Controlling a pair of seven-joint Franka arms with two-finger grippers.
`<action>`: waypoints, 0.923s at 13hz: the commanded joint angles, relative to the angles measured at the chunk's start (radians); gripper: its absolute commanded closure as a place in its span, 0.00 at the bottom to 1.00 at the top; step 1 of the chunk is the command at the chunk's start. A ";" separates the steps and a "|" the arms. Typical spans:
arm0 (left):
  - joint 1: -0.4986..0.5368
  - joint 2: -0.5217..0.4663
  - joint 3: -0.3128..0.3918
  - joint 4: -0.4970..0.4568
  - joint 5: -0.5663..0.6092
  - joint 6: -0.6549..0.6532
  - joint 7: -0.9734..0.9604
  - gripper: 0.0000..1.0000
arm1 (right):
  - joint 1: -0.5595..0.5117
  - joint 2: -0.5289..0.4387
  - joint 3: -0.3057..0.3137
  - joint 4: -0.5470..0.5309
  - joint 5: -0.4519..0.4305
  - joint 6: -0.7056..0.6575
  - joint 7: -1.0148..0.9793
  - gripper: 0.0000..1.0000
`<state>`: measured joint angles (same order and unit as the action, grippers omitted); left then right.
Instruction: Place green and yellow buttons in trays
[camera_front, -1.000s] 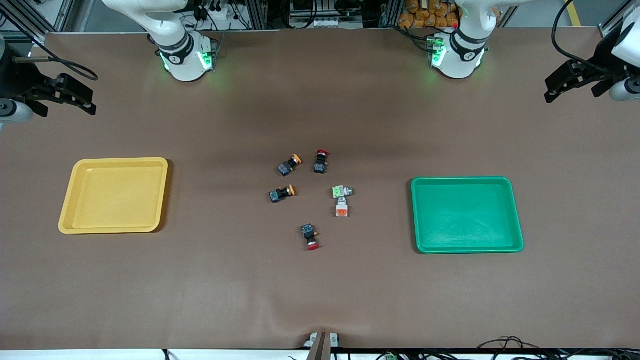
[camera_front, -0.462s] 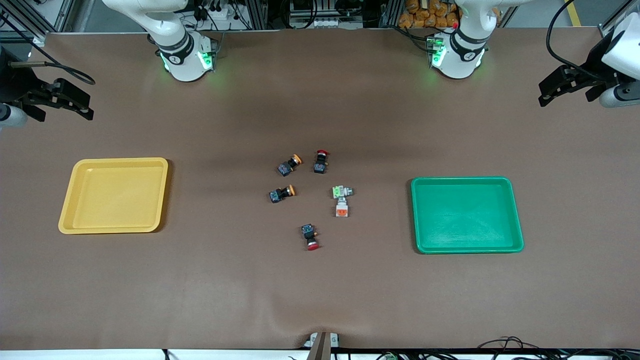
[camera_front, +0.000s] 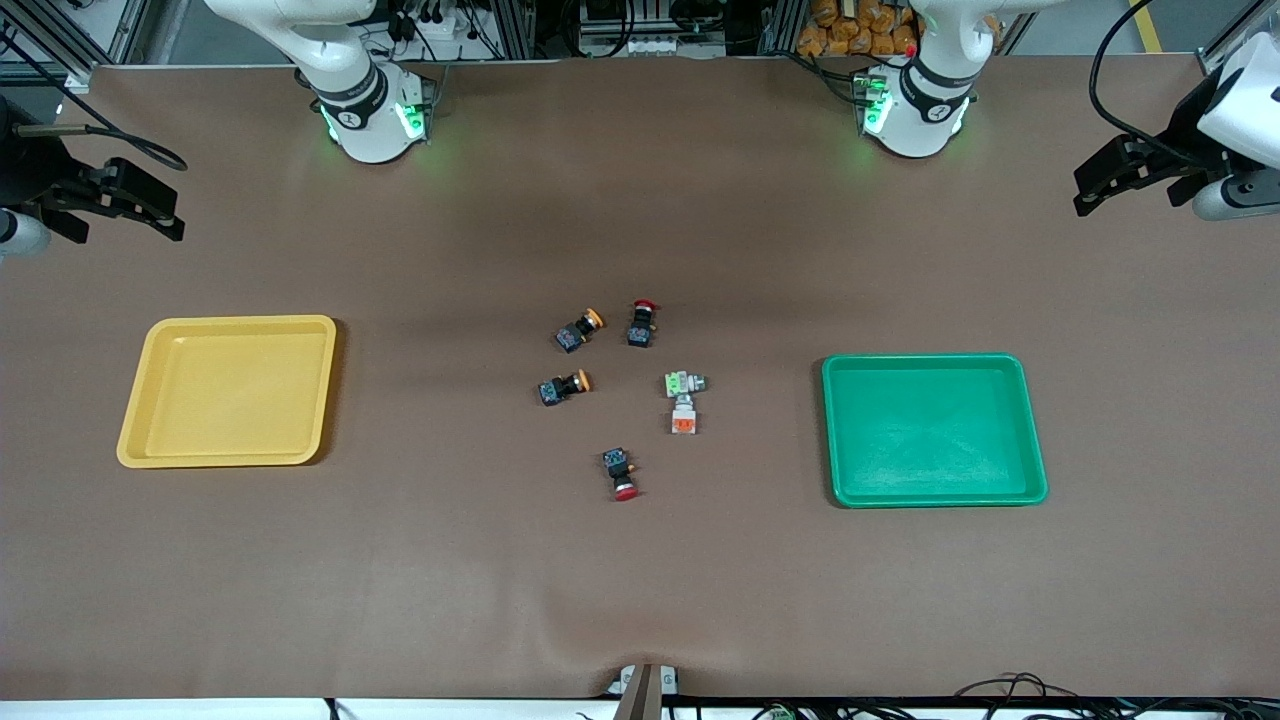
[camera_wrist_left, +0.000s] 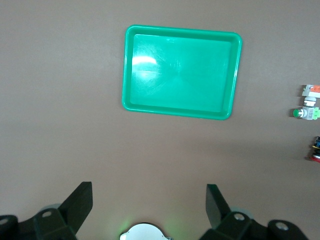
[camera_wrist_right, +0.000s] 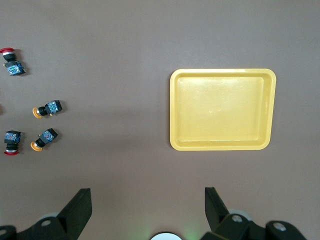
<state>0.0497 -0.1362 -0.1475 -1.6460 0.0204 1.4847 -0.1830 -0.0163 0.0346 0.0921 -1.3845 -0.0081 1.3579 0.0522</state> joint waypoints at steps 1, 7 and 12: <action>0.002 0.006 -0.003 0.012 0.000 -0.026 0.014 0.00 | -0.014 -0.004 0.006 -0.005 0.011 -0.008 0.001 0.00; -0.002 0.070 -0.127 0.014 -0.002 0.040 -0.142 0.00 | -0.017 -0.005 0.006 -0.005 0.013 -0.009 0.005 0.00; -0.016 0.239 -0.296 0.014 0.015 0.196 -0.407 0.00 | -0.016 -0.005 0.006 -0.005 0.013 -0.008 0.003 0.00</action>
<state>0.0413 0.0253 -0.3958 -1.6522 0.0183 1.6312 -0.5093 -0.0184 0.0350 0.0908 -1.3856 -0.0077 1.3525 0.0524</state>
